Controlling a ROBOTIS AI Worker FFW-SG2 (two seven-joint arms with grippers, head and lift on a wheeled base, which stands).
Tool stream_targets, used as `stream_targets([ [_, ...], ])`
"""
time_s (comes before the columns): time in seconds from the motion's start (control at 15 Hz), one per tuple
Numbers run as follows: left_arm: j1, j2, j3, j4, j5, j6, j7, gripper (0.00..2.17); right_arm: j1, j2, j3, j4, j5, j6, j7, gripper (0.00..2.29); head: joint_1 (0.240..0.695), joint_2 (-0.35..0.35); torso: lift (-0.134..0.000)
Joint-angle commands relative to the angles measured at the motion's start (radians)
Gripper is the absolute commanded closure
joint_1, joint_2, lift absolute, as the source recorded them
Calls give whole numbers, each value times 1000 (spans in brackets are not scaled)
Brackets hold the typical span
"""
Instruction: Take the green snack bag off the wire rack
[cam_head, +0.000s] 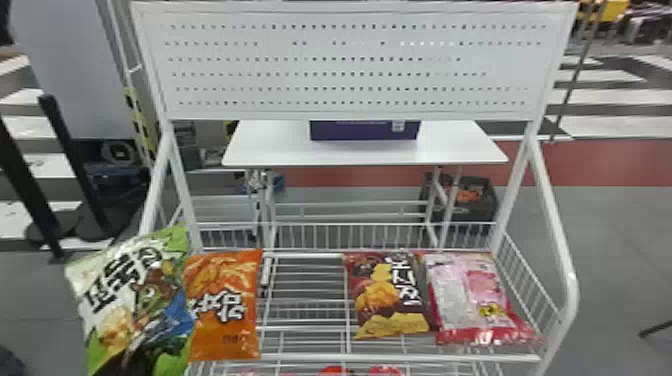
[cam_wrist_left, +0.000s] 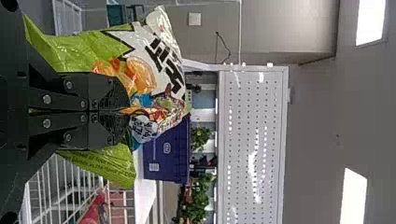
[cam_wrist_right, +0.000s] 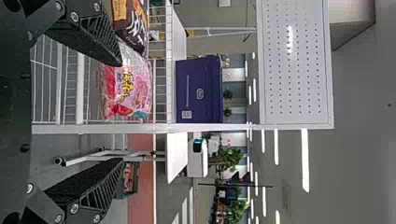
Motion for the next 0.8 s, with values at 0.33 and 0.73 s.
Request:
stream_targets([
  [0.33, 28, -29, 119, 31, 64, 9, -46, 1521, 3, 3, 5, -1, -2, -4, 0, 174, 499, 0, 0],
  [0.73, 29, -34, 122, 27, 70, 0, -49, 1521, 13, 6, 4, -10, -2, -4, 2, 174, 499, 0, 0],
])
